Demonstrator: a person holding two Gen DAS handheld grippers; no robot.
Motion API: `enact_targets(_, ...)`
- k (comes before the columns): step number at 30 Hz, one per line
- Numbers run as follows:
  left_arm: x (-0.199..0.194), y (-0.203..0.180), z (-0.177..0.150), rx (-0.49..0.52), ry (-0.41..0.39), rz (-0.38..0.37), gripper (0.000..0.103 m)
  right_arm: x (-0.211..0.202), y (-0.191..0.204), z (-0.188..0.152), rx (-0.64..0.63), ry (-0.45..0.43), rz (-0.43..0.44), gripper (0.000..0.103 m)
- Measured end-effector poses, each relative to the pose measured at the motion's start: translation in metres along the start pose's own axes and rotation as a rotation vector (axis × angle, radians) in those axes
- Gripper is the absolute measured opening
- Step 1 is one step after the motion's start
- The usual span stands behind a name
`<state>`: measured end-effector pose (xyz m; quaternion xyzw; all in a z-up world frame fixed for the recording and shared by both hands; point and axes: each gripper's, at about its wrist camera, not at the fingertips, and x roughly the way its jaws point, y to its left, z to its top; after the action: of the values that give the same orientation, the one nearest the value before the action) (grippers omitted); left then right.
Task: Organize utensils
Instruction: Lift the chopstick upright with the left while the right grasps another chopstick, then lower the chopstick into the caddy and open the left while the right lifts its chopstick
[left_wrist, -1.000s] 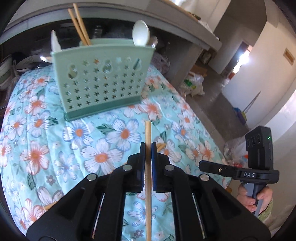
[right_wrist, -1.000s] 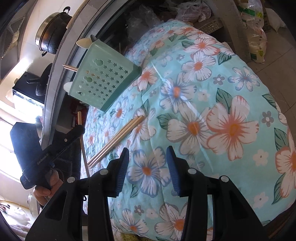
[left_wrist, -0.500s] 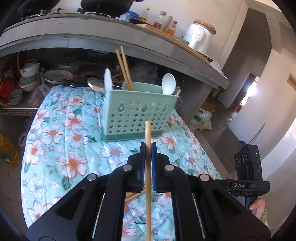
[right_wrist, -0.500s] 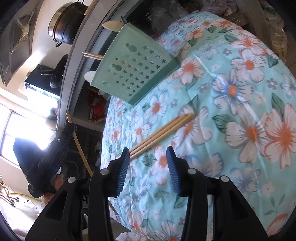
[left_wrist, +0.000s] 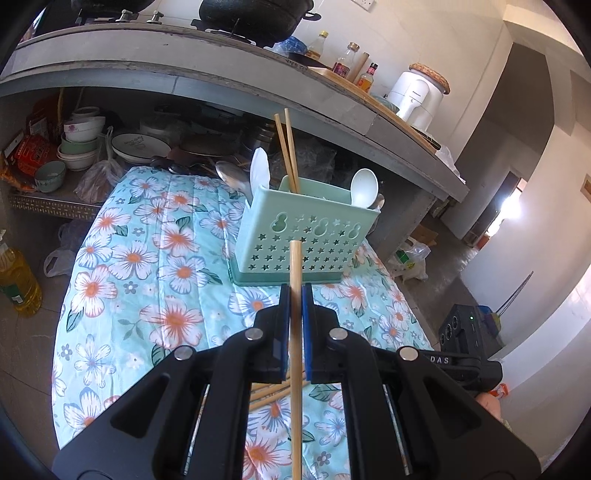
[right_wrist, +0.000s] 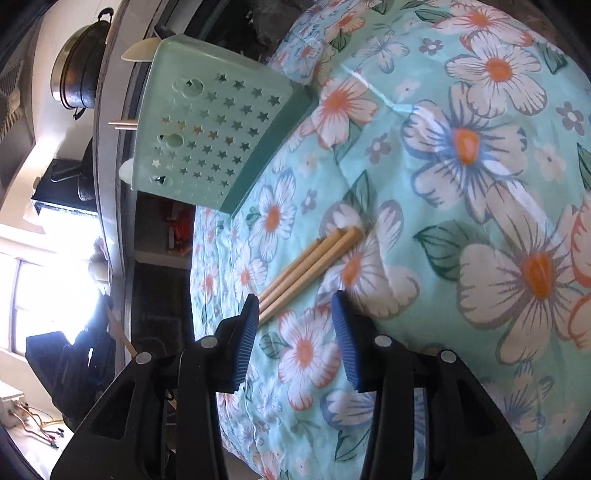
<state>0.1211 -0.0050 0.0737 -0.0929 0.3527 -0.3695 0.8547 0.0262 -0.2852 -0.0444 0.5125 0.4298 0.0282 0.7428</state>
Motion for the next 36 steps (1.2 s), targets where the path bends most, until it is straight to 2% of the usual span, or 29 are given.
enact_targets(7, 0.002, 0.001, -0.001, -0.006, 0.002, -0.010, 0.005, 0.004, -0.017, 0.005, 0.119, -0.021, 0.039, 0.033)
enact_targets(15, 0.005, -0.002, -0.001, -0.003, 0.008, -0.015, 0.005, 0.011, -0.032, 0.007, 0.210, -0.057, 0.057, 0.012)
enact_targets(19, 0.004, -0.003, -0.001, -0.001, 0.005, -0.009, 0.005, 0.008, -0.037, 0.006, 0.218, -0.072, 0.071, 0.011)
enact_targets(26, 0.005, -0.004, 0.000, 0.003, 0.009, 0.001, 0.005, -0.024, -0.039, 0.003, 0.183, -0.148, 0.083, 0.010)
enact_targets(36, 0.008, -0.006, 0.000, 0.009, 0.017, 0.012, 0.005, -0.097, -0.001, -0.005, -0.019, -0.364, 0.046, 0.007)
